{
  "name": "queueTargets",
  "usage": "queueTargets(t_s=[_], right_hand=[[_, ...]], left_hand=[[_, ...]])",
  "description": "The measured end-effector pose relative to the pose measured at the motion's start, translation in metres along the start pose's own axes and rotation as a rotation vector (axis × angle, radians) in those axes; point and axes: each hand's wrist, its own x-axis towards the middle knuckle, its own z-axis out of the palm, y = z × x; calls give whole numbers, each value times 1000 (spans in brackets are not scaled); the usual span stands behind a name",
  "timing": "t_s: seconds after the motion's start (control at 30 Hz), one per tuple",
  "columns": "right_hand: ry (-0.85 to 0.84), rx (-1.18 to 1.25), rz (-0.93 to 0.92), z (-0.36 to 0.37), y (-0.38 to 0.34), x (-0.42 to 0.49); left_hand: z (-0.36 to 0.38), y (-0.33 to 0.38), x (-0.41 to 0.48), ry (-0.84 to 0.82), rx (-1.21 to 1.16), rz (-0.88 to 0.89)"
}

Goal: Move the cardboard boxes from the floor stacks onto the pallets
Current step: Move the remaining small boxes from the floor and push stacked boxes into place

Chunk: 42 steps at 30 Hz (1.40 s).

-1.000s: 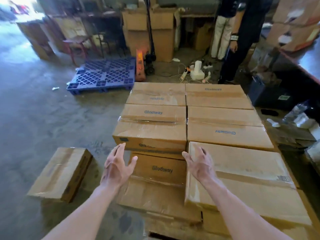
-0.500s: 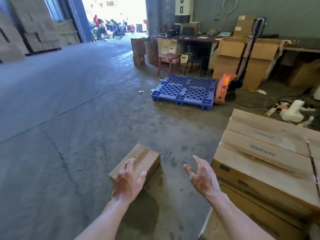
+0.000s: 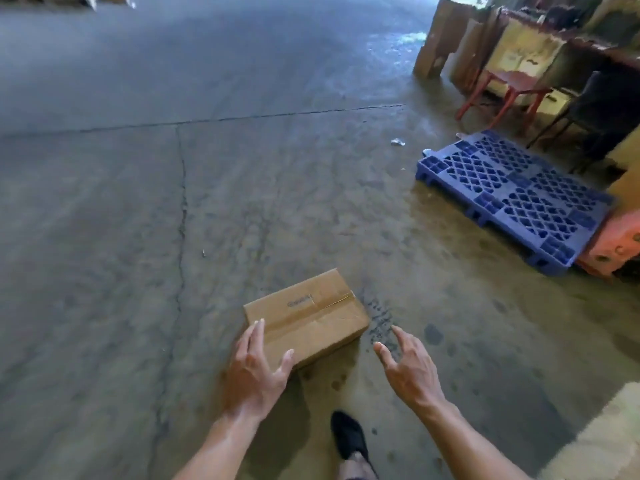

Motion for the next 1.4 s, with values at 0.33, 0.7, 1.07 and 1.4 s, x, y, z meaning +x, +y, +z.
queueTargets(t_s=[0.33, 0.7, 1.07, 1.4], right_hand=[[-272, -139, -71, 81, 100, 266], [-243, -126, -13, 276, 227, 422], [-246, 33, 63, 344, 291, 488], [-309, 170, 8, 331, 290, 485]], left_hand=[[216, -33, 56, 86, -2, -423], [408, -218, 109, 150, 37, -560], [444, -338, 120, 161, 4, -689], [437, -330, 120, 81, -165, -715]])
